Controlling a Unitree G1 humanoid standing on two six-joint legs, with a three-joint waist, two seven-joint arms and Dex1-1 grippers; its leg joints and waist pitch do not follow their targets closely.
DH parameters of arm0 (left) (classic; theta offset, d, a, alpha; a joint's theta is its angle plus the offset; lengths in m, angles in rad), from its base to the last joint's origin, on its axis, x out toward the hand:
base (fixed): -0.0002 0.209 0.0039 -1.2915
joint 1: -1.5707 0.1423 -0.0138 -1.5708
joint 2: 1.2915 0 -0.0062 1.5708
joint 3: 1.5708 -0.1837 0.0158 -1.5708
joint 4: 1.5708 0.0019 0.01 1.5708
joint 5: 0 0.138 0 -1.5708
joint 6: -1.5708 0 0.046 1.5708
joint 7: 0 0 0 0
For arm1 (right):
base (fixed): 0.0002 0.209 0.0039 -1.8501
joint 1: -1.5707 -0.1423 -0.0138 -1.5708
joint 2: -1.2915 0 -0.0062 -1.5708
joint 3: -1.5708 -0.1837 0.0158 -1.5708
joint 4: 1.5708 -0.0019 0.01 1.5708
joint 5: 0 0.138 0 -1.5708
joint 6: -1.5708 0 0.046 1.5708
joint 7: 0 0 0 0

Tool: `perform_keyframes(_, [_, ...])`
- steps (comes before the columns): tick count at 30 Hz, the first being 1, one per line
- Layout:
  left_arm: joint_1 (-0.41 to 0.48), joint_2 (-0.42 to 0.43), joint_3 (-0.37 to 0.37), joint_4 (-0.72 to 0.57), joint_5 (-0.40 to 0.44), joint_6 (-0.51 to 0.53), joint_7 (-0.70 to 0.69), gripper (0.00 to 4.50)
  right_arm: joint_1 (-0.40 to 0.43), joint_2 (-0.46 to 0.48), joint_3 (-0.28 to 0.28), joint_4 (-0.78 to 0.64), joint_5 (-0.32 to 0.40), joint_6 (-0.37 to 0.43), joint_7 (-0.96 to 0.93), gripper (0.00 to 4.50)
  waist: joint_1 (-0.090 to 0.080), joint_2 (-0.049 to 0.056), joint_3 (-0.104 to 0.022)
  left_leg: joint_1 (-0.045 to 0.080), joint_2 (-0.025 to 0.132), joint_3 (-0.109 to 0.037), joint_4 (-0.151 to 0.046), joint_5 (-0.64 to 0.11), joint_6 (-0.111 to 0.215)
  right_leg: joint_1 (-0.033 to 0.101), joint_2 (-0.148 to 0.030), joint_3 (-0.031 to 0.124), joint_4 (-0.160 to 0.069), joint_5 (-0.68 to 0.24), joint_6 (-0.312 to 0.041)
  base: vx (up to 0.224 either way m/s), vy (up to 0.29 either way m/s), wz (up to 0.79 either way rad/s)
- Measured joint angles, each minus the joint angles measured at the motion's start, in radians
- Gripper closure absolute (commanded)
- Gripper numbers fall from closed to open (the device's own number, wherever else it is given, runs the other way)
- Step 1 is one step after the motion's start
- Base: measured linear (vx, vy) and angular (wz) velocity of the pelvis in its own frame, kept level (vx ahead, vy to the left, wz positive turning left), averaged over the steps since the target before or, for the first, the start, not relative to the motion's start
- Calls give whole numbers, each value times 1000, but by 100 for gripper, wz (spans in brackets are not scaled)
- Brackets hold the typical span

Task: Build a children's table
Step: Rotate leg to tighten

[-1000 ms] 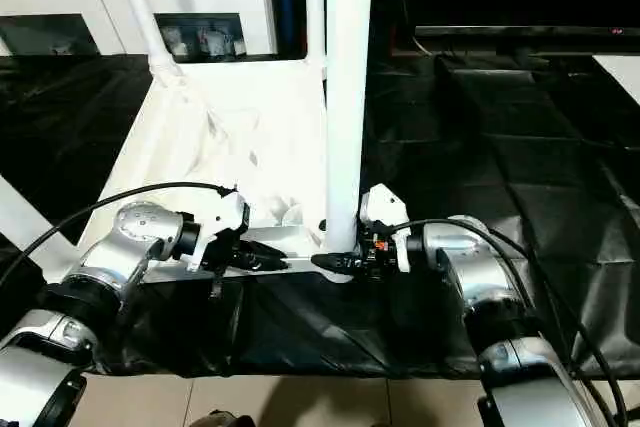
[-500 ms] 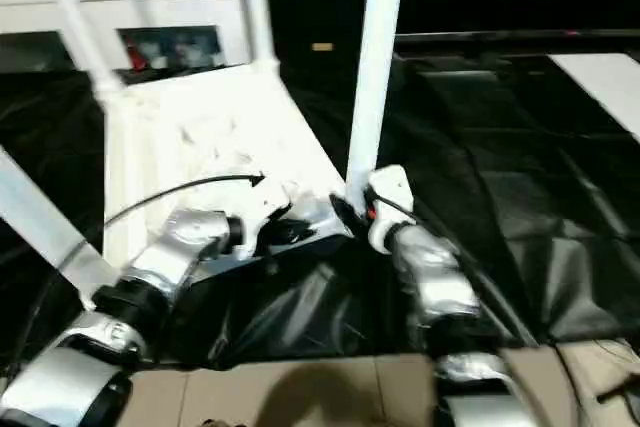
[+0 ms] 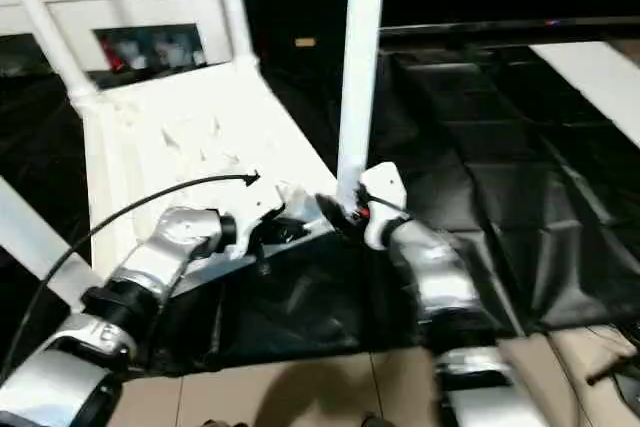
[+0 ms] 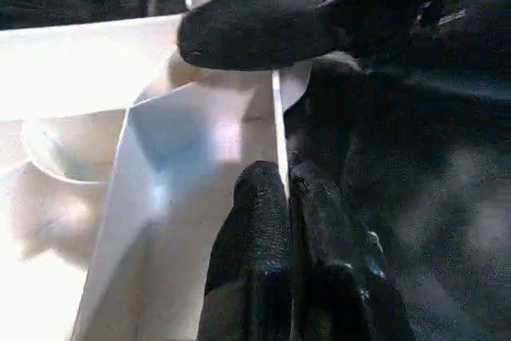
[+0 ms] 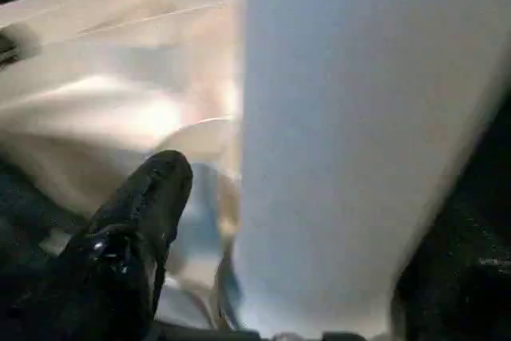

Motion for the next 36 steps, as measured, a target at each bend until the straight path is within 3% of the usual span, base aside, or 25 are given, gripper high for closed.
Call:
perform_keyframes(5, [5,51,-7,-2,-30,-48,-156,450,0,-54,26,-1,23,11,202,15,40,-2,0,0,16,21,3,0,0,-7,0,-1,22,-6,8,56,-36,7])
perform_keyframes(7, [5,68,-7,-2,-43,-52,-201,450,0,-73,38,-2,41,11,273,15,49,-2,0,-2,17,22,6,1,0,-10,0,-1,27,-12,11,29,-17,1])
perform_keyframes(9, [5,76,-7,-5,-48,-55,-226,450,-2,-87,41,-1,46,8,315,15,54,-2,0,-4,17,23,6,3,4,-12,0,0,27,-13,10,0,0,0])
perform_keyframes(17, [7,133,-13,-5,-66,-69,-336,450,-32,-105,67,-1,86,14,492,87,69,-13,6,-7,18,23,12,0,0,-16,-1,1,33,-13,10,0,0,0])
perform_keyframes(27, [10,149,-17,-4,-66,-81,-364,450,-45,-103,97,8,82,22,555,177,69,-21,8,-7,17,25,19,0,0,-14,-3,4,40,-13,9,0,0,0])
perform_keyframes(36, [9,148,-15,6,-66,-85,-351,450,-50,-102,109,1,74,0,547,240,68,-20,7,-6,17,25,19,0,-1,-14,-3,4,42,-13,9,0,0,0])
